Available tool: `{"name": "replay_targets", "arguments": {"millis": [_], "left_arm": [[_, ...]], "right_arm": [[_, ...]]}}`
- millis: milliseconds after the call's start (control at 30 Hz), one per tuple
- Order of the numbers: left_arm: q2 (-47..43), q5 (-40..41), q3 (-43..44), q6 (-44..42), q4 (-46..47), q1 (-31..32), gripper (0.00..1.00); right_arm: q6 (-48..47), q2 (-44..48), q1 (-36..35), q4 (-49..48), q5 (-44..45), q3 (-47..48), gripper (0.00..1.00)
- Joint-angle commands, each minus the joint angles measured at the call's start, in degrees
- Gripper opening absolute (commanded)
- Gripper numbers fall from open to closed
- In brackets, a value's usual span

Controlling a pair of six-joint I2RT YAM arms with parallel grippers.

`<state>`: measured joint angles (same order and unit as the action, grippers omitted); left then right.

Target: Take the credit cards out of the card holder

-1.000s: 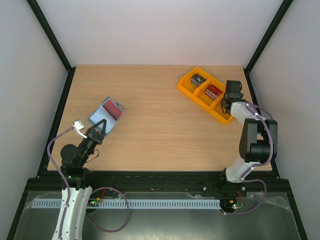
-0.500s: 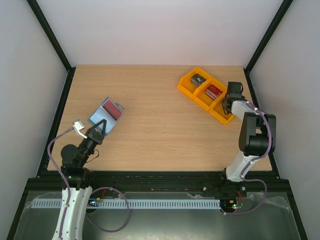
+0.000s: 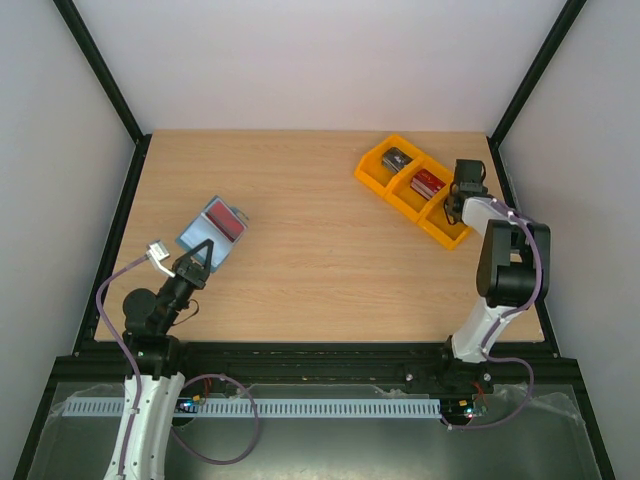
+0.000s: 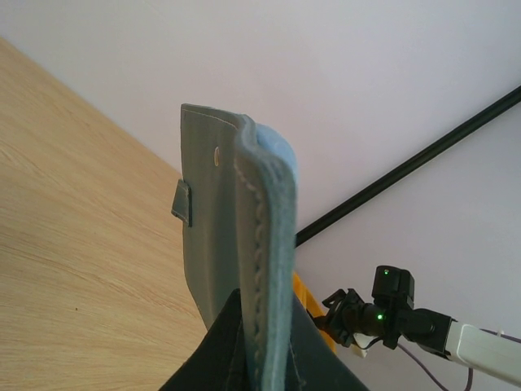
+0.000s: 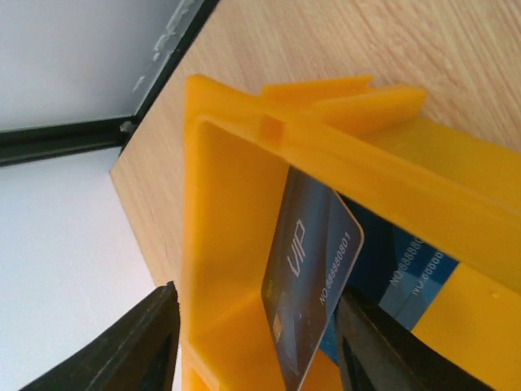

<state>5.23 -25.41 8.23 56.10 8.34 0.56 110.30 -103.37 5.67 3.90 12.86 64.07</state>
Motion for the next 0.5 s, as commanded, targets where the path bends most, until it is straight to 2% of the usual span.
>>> {"name": "replay_targets", "arguments": {"millis": [0,300,400,467], "left_arm": [[-0.84,0.01,-0.50,0.67,2.77,-0.33,0.02],[-0.90,-0.08,-0.50,0.26,2.82,-0.38,0.02],[-1.25,-0.21,-0.49,0.07,2.82,-0.38,0.02],[-1.49,-0.35,-0.49,-0.29,2.82,-0.38,0.02]], "right_arm": [[-1.85,3.78,0.37,0.50,3.40,1.33,0.54],[-6.15,8.04,0.44,0.99,3.46,3.64,0.70],[-8.90,8.94,0.48,0.15,3.08,4.30,0.70],[-15.18,9.76,0.48,-2.42,1.14,5.23,0.70]]}}
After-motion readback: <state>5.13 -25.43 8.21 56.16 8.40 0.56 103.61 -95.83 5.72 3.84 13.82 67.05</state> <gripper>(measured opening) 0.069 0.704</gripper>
